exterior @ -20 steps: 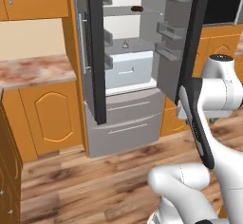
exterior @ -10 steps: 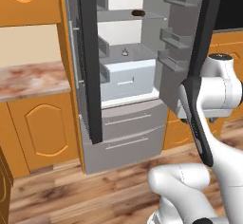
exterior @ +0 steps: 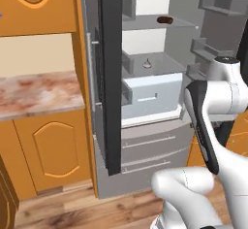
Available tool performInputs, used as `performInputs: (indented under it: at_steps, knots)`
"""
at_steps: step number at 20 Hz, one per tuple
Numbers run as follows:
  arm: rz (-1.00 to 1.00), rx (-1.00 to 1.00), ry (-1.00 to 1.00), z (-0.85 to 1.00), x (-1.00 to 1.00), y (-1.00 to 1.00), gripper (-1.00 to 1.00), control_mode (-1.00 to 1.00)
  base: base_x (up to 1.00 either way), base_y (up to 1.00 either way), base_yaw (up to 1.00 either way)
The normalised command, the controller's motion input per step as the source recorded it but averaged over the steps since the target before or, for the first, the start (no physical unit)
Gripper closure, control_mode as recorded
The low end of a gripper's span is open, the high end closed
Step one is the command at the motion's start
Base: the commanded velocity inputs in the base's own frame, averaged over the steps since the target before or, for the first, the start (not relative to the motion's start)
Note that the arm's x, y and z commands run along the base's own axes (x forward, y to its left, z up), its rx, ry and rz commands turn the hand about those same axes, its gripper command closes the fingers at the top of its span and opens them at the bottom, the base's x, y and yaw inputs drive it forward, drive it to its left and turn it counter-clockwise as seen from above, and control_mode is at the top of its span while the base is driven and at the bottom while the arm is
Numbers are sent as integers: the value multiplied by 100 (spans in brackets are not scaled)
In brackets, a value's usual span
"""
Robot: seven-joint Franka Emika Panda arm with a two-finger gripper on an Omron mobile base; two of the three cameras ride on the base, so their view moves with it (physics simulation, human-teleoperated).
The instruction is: Retrieve the bottle and the shaker from the cabinet and place them next to the mixing bowl on the counter. Then add garlic from the fridge to the mixing bowl.
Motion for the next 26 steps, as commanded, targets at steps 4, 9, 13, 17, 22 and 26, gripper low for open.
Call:
performInputs:
  at_steps: [4,9,13,17,22,26]
  knots:
    - [0,0,0,0,0,0,-100,100,61,-40,18]
    - [0,0,0,0,0,0,-100,100,46,-39,8]
    - [0,0,0,0,0,0,-100,100,60,-22,7]
    - [0,0,0,0,0,0,-100,100,57,-28,9]
    - [0,0,0,0,0,0,-100,100,56,-29,4]
    - [0,0,0,0,0,0,-100,100,41,-7,0]
